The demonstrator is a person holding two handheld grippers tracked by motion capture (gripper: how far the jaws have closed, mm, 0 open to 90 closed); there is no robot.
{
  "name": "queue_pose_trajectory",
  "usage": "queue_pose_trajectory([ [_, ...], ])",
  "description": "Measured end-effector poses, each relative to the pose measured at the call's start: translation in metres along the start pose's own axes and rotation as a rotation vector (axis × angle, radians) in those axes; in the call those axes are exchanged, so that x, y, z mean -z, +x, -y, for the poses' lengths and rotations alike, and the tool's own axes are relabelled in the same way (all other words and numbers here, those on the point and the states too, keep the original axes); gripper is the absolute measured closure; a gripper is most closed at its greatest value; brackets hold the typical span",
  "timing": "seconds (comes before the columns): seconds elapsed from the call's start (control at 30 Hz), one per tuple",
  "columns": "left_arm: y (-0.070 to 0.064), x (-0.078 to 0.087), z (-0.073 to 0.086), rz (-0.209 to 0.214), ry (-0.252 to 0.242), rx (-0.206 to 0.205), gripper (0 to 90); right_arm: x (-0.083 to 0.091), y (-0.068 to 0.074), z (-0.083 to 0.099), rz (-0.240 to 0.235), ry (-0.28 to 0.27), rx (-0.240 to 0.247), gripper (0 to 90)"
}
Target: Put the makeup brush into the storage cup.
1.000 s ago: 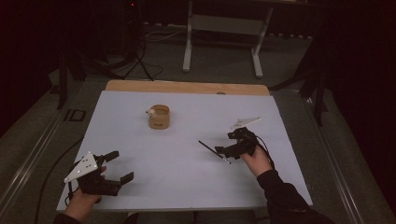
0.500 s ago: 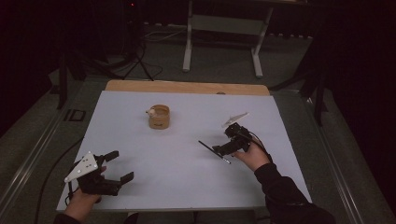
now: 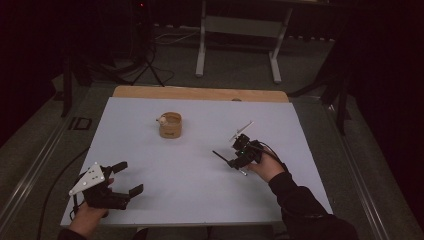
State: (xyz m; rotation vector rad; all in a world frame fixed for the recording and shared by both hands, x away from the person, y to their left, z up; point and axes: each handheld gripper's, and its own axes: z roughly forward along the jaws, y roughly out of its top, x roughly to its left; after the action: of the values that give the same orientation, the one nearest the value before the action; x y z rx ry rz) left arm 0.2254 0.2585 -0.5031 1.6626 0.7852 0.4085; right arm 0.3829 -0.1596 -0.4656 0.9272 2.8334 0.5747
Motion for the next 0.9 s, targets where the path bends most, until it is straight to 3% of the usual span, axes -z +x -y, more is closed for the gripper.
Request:
queue_pose_trajectory([
  [0.43,0.0,0.0,0.0,0.002,0.001,0.001,0.9,-0.013,-0.002,0.005,0.009,0.103,-0.029,66.8],
  [0.53,0.0,0.0,0.0,0.002,0.001,0.001,0.9,-0.015,-0.002,0.006,0.012,0.115,-0.03,67.0],
  [0.6,0.0,0.0,0.0,0.002,0.001,0.002,0.8,-0.017,-0.001,0.006,0.02,0.126,-0.004,68.7],
  [0.9,0.001,0.0,0.0,0.003,0.0,0.003,0.8,-0.023,0.0,0.004,0.04,0.17,0.03,75.9],
])
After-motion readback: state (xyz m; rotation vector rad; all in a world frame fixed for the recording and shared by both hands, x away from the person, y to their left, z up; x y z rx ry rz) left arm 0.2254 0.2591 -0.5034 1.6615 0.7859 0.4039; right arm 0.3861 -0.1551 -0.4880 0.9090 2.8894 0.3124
